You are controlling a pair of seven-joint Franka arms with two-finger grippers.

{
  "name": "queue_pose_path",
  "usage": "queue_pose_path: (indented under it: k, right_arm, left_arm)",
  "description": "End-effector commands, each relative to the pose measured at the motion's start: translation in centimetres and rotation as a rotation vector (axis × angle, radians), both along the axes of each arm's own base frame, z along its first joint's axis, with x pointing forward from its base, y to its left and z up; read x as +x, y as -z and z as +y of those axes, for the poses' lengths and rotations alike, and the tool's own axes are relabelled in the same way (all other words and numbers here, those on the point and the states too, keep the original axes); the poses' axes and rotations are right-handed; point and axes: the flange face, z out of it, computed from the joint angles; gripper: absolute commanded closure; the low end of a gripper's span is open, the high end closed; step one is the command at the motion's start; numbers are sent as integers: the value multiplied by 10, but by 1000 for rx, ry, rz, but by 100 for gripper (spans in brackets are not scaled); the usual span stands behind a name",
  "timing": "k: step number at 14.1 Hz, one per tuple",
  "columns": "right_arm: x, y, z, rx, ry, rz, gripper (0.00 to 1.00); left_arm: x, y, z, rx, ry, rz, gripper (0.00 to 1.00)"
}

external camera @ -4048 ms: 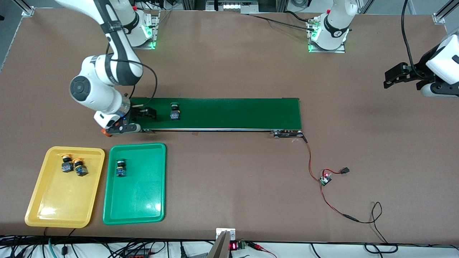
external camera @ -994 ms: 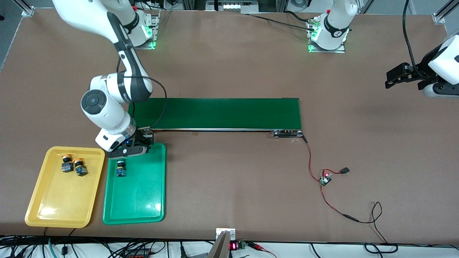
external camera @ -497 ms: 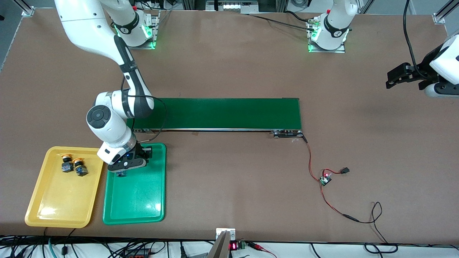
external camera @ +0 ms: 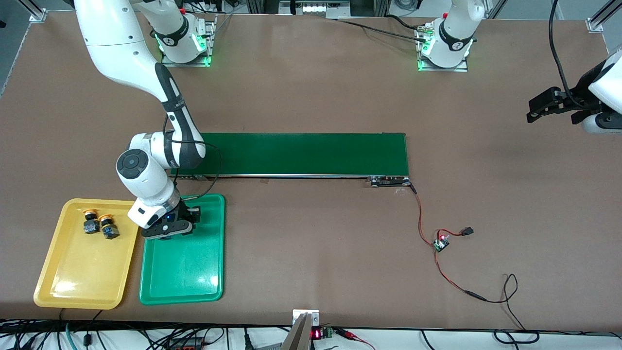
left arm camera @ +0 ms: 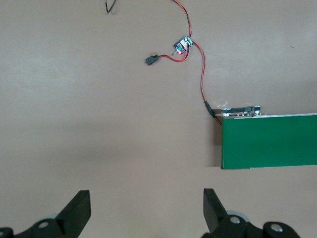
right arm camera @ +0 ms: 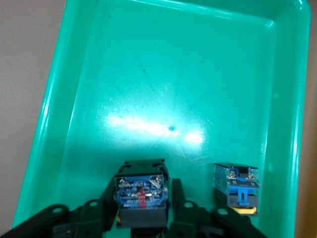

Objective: Sort buttons by color to trays

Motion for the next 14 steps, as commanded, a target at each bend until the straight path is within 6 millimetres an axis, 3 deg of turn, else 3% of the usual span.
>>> queue_pose_path:
  k: [1, 3, 5, 7, 10, 14]
  right_arm:
    - [5, -4, 7, 12, -6, -32, 0]
    - [6, -18, 11, 20, -9, -41, 0]
    - [2, -47, 18, 46, 7, -32, 0]
    - [-6, -95, 21, 69, 24, 27, 0]
    - [-26, -175, 10, 81, 25, 111, 0]
    - [-60, -262, -33, 4, 26, 174, 0]
  left_arm:
    - [3, -3, -2, 6, 26, -3, 0]
    - [2, -2, -4, 6, 29, 1, 0]
    - [3, -3, -2, 5, 26, -6, 0]
    - [3, -2, 1, 5, 20, -2, 0]
    - [5, -4, 2, 6, 19, -10, 0]
    - [5, -3, 5, 5, 12, -9, 0]
